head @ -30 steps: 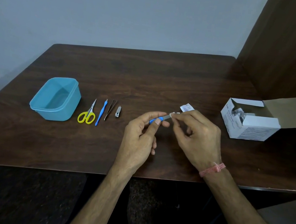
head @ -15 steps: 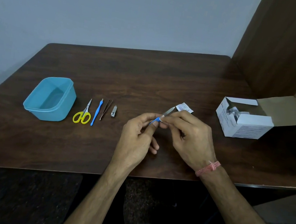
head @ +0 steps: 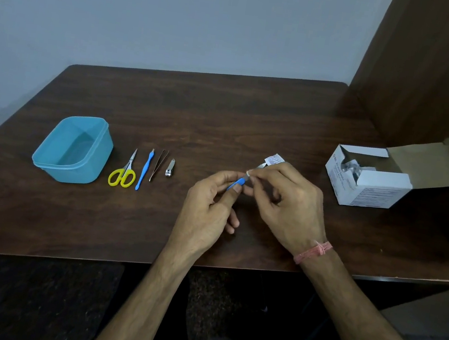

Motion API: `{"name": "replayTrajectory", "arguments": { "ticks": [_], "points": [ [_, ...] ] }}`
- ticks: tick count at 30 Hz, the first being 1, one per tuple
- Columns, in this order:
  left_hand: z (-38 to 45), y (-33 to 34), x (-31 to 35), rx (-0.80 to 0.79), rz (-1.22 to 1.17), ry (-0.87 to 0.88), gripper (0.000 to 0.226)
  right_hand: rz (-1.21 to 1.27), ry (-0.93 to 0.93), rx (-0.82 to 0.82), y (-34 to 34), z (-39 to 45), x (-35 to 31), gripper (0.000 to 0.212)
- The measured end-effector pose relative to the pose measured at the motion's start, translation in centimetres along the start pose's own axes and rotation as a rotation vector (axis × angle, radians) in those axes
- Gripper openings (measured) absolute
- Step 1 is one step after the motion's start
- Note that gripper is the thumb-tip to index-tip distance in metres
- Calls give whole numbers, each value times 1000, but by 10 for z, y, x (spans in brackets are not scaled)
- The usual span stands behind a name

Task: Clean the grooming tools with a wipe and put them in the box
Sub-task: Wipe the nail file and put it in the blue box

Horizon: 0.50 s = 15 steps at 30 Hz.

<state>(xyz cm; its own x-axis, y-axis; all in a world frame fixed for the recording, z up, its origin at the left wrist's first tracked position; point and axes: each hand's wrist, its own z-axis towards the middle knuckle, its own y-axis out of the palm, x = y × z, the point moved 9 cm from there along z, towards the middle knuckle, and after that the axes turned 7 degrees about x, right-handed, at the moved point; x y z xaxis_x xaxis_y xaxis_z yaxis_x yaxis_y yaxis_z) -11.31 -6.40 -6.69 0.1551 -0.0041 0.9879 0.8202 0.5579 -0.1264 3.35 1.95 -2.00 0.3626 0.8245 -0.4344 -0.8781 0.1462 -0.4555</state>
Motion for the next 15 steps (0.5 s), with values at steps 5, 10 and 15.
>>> {"name": "replayTrajectory", "arguments": {
  "ticks": [5, 10, 15],
  "points": [
    [0, -3, -3, 23, -25, -21, 25, 44, -16, -65, 5, -2, -4, 6],
    [-1, -1, -1, 10, -3, -23, 26, 34, 111, 21, -1, 2, 13, 9],
    [-1, -4, -1, 27, -15, -27, 26, 96, 19, -73, 4, -1, 0, 6]
  ]
}}
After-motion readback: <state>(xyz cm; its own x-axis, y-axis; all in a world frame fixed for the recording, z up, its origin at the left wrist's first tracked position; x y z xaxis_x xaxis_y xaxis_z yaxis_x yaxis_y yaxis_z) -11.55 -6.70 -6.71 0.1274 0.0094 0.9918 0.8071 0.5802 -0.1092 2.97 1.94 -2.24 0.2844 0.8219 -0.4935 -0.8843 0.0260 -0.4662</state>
